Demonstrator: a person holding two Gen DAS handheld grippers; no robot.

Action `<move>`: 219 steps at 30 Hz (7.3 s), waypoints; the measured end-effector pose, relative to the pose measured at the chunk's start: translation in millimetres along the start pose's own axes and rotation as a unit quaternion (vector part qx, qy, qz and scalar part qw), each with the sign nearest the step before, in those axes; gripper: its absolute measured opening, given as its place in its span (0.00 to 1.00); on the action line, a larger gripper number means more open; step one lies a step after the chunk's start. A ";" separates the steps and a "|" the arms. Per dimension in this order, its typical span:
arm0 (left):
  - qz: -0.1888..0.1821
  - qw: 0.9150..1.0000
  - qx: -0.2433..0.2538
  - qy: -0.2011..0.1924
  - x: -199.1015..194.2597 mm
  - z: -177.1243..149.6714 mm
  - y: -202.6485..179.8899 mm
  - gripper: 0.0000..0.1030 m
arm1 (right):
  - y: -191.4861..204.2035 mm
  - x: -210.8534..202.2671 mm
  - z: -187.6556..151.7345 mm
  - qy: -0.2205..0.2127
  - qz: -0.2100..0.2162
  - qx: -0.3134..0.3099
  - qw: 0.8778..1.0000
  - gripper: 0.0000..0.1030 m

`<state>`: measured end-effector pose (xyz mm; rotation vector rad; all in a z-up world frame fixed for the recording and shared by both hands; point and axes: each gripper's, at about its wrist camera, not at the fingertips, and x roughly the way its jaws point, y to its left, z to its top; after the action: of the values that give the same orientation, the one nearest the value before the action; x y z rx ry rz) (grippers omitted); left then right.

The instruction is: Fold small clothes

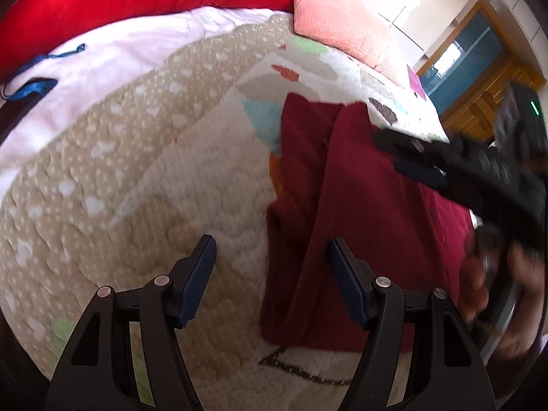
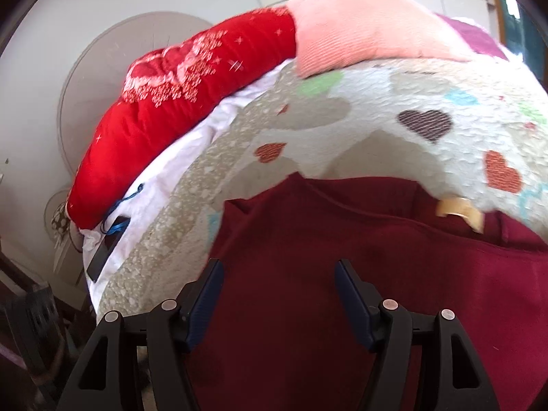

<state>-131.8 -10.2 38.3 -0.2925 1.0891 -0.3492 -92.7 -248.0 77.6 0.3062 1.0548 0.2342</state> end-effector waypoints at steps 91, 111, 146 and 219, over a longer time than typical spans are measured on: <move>-0.111 0.953 0.282 -0.007 -16.4 -49.5 -206.0 0.41 | -98.8 -198.2 -98.9 -0.142 -0.086 0.014 0.986 0.12; -0.071 0.950 0.303 0.000 26.0 -61.2 -223.8 0.58 | -144.1 -165.4 -93.0 -0.112 -0.139 0.037 0.983 0.35; -0.064 0.967 0.245 0.008 12.3 -63.9 -204.1 0.67 | -118.0 -184.0 -209.9 -0.095 0.004 0.120 0.988 0.47; -0.196 0.963 0.142 0.115 93.4 -24.4 -220.9 0.80 | -196.1 -165.9 -161.4 -0.152 -0.016 0.214 0.965 0.74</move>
<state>-143.8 -250.9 40.2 -0.2118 1.1889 -0.9032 -304.9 -464.5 68.9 0.6928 0.7969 -0.0744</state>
